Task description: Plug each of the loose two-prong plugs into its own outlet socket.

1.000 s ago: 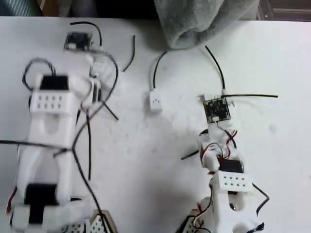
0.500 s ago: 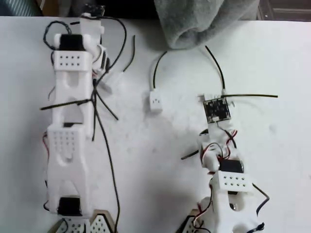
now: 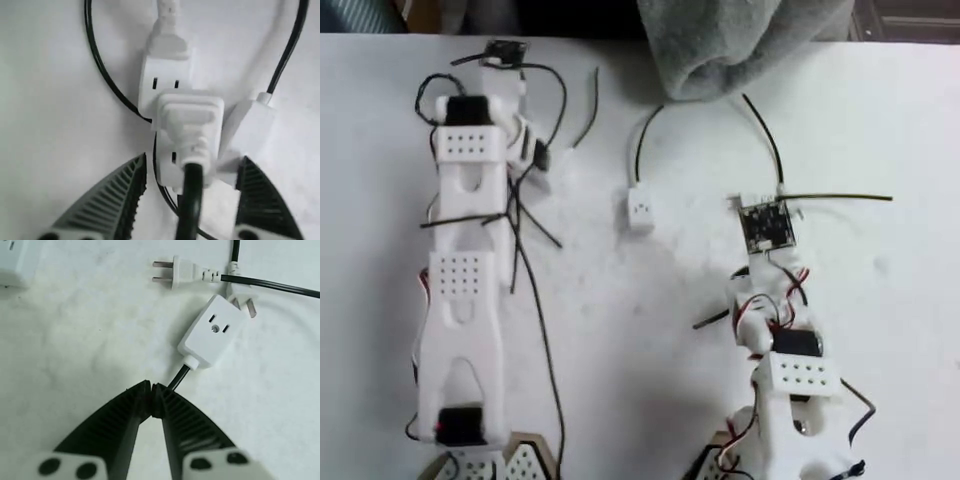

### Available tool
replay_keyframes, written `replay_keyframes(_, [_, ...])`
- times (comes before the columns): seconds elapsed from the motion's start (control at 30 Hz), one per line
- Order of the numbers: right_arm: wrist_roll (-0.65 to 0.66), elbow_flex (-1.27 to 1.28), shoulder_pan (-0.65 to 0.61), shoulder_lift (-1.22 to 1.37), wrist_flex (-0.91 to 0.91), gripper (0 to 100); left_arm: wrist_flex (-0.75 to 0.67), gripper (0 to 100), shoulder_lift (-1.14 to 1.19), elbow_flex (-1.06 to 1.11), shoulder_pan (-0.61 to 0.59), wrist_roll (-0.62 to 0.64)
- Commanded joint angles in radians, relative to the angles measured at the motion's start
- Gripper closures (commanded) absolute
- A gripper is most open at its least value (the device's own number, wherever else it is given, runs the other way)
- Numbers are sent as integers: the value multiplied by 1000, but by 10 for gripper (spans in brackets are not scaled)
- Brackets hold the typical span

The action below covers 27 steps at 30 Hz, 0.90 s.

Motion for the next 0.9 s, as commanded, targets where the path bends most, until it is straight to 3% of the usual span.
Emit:
replay_keyframes(0.0, [9,-5,-7,-24,-2,978,40,660,-176,-20,-13,-11])
replay_keyframes(0.37, [9,-5,-7,-24,-2,978,60,701,-639,77,-22,-14])
replay_keyframes(0.67, [9,-5,-7,-31,-2,978,54,704,-1288,821,12,-14])
replay_keyframes(0.87, [2,-5,-7,-33,1,977,9,705,-1596,1292,53,-9])
